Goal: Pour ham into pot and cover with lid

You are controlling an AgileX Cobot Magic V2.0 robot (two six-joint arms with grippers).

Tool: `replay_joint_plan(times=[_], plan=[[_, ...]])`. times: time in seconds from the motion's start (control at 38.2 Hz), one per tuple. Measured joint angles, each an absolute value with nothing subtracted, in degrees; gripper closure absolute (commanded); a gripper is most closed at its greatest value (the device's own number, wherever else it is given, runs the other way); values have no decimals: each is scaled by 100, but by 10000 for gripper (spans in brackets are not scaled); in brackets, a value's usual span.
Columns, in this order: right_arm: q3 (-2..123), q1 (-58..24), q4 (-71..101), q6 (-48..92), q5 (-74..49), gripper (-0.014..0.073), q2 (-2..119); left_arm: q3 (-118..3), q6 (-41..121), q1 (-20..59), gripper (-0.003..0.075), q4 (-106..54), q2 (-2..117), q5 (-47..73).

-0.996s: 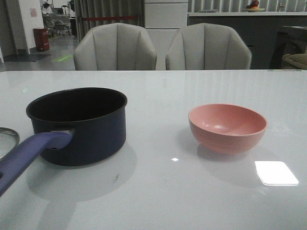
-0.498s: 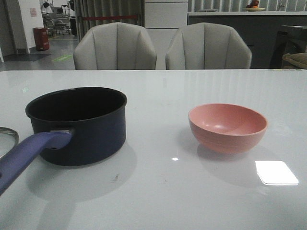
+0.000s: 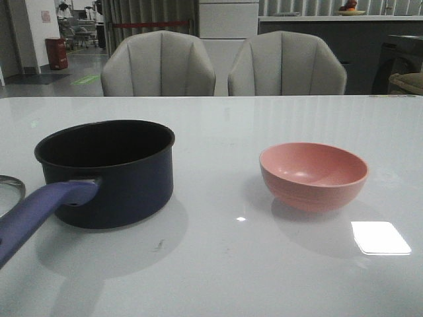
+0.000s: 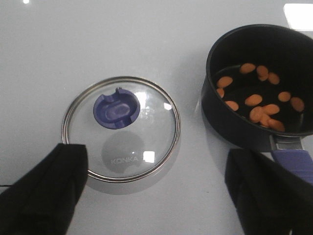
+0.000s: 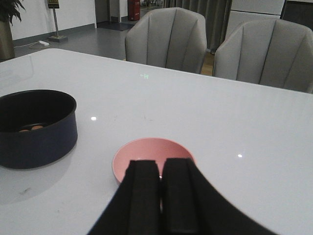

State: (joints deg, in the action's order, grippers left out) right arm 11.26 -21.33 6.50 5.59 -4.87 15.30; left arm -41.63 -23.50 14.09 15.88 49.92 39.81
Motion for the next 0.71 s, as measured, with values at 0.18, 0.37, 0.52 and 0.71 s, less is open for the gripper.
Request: replay_joint_plan(times=[0.18, 0.37, 0.52, 0.71], plan=[[1126, -2133, 650, 559, -496, 435, 1530, -4705, -2395, 786, 159, 1322, 6046, 4058], [1126, -2133, 650, 559, -496, 435, 1530, -5361, -1565, 9, 159, 457, 6963, 4471], [1126, -2133, 650, 559, -500, 435, 1530, -5852, -1140, -345, 159, 67, 7719, 4957], [1126, -2133, 650, 559, -500, 435, 1530, -6464, -1056, -409, 141, 46, 8573, 5360]])
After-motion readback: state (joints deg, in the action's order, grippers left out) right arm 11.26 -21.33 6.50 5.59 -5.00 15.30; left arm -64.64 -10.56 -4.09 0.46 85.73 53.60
